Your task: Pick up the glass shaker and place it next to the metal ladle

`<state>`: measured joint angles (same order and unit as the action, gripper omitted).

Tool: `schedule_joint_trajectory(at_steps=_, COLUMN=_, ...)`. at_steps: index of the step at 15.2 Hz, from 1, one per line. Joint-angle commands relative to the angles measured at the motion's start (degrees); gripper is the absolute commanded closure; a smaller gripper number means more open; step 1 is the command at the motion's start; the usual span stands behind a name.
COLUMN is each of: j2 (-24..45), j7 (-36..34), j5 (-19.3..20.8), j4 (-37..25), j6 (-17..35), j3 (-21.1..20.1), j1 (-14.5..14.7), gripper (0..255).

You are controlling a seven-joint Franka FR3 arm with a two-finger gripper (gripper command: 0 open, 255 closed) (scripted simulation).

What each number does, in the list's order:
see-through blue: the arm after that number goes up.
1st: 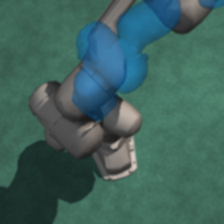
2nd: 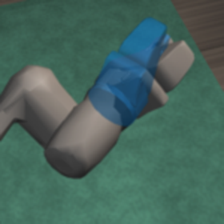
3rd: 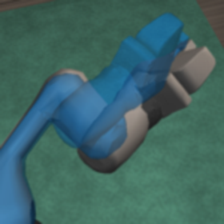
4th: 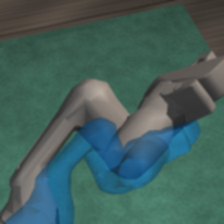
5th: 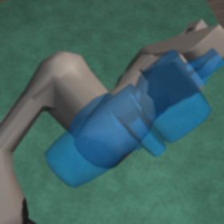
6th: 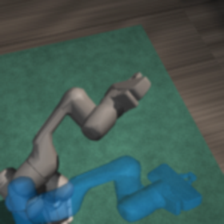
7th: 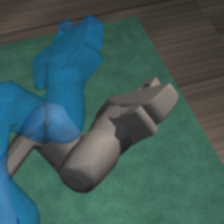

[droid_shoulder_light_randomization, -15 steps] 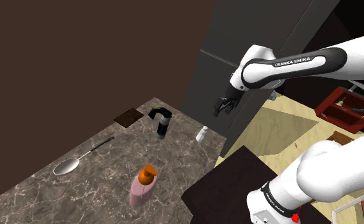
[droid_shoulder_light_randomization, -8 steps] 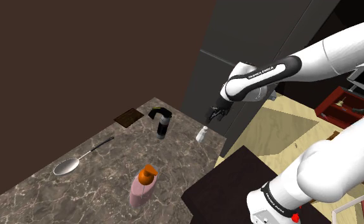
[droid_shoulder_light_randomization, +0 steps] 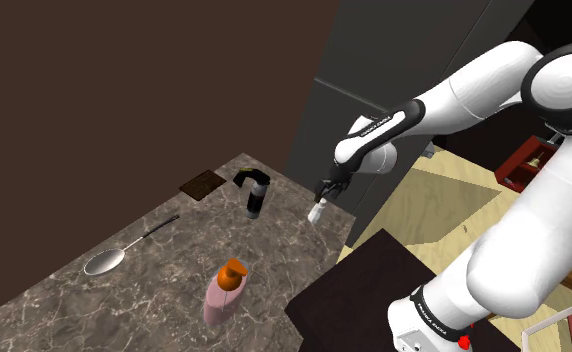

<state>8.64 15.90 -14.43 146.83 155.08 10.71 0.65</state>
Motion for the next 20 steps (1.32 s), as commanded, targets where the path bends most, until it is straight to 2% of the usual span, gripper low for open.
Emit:
schedule_joint_trajectory(at_steps=1, j2=2.08, j7=1.27, j5=-1.65, j4=-0.32, j6=1.68, j3=-0.62, j1=-0.28, gripper=0)
schedule_joint_trajectory(at_steps=3, j2=4.39, j7=2.67, j5=-3.54, j4=-0.68, j6=3.55, j3=-1.56, j1=-0.7, gripper=0)
schedule_joint_trajectory(at_steps=11, j2=4.39, j7=2.64, j5=-3.51, j4=-0.68, j6=3.56, j3=-1.62, j1=-0.76, gripper=0)
schedule_joint_trajectory(at_steps=12, j2=4.39, j7=2.64, j5=-3.51, j4=-0.68, j6=3.56, j3=-1.62, j1=-0.76, gripper=255)
schedule_joint_trajectory(at_steps=20, j2=4.41, j7=2.65, j5=-3.52, j4=-0.69, j6=3.56, j3=-1.62, j1=-0.77, gripper=255)
